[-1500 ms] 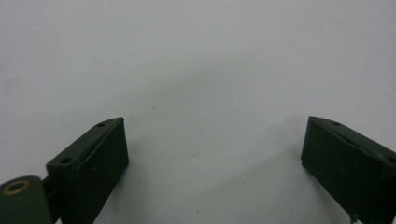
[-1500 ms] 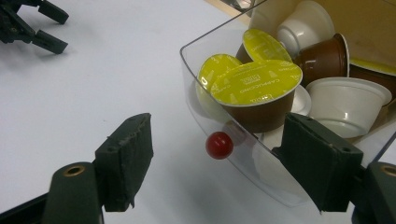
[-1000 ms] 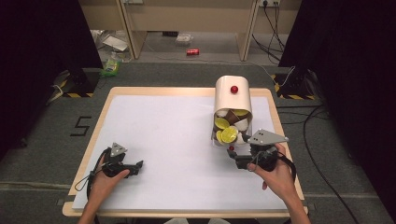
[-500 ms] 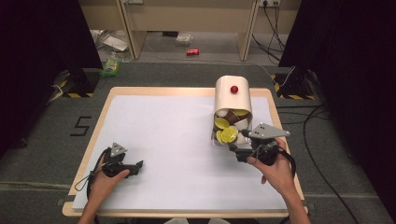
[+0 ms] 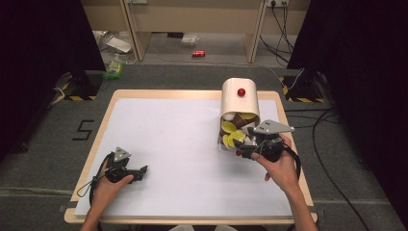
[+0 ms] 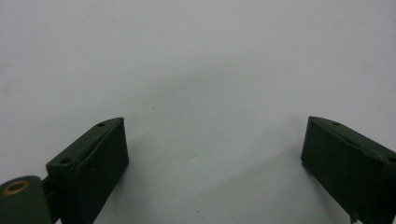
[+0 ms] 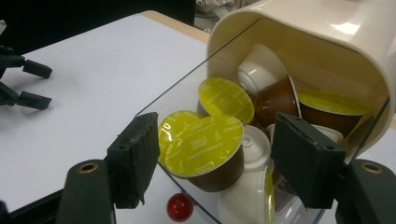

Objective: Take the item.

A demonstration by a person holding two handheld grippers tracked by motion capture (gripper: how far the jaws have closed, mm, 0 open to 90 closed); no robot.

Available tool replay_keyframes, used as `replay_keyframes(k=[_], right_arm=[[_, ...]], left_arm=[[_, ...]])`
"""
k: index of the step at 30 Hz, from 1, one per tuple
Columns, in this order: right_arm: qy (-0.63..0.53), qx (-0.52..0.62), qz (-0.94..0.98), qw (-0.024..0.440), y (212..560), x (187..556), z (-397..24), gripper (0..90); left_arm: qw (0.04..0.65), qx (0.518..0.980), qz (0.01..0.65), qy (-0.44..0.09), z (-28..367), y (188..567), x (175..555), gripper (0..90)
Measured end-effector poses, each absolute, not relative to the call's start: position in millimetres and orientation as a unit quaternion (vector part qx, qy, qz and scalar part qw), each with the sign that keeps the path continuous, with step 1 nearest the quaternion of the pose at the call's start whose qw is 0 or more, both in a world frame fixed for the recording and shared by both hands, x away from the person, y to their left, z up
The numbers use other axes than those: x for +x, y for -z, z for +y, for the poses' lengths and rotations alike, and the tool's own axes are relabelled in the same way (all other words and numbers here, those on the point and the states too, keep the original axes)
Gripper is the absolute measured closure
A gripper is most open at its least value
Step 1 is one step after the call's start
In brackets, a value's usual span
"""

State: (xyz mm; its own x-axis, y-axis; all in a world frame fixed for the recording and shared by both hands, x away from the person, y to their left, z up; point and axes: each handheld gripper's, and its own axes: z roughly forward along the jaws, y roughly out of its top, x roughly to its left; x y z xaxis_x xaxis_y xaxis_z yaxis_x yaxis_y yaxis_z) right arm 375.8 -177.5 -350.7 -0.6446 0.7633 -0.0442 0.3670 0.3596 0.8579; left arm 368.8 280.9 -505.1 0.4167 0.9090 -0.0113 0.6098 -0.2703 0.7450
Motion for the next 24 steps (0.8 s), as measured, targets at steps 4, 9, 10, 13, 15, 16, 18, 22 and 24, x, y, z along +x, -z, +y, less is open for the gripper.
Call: replay_keyframes(k=[4,9,10,13,15,16,18,22,24], right_arm=[[-0.438,0.358,0.794,0.224,351.7,378.9,-176.3,33.7],[-0.42,0.357,0.804,0.224,355.8,382.1,-171.8,36.4],[-0.415,0.359,0.805,0.223,356.9,383.2,-171.5,37.1],[-0.408,0.364,0.808,0.219,360.4,387.3,-171.3,38.9],[-0.404,0.366,0.811,0.212,362.7,389.6,-171.0,39.1],[-0.402,0.367,0.812,0.209,363.7,390.5,-170.7,40.3],[-0.397,0.37,0.814,0.208,365.8,393.6,-170.4,41.6],[-0.394,0.371,0.815,0.207,367.8,396.2,-169.6,44.3],[-0.392,0.37,0.817,0.204,369.0,397.4,-168.5,46.4]], left_arm=[[0.346,0.767,0.495,-0.216,281.0,505.1,368.8,6.6],[0.346,0.767,0.495,-0.216,280.8,505.1,368.8,6.6],[0.346,0.767,0.495,-0.216,280.9,505.1,368.8,6.6],[0.346,0.767,0.495,-0.216,280.9,505.1,368.8,6.6],[0.346,0.767,0.495,-0.216,281.0,505.0,368.8,6.6],[0.346,0.767,0.495,-0.216,280.9,505.1,368.8,6.6],[0.347,0.767,0.495,-0.216,280.9,505.1,368.8,6.6],[0.347,0.767,0.495,-0.216,280.9,505.1,368.8,6.6],[0.347,0.767,0.495,-0.216,280.9,505.1,368.8,6.6]])
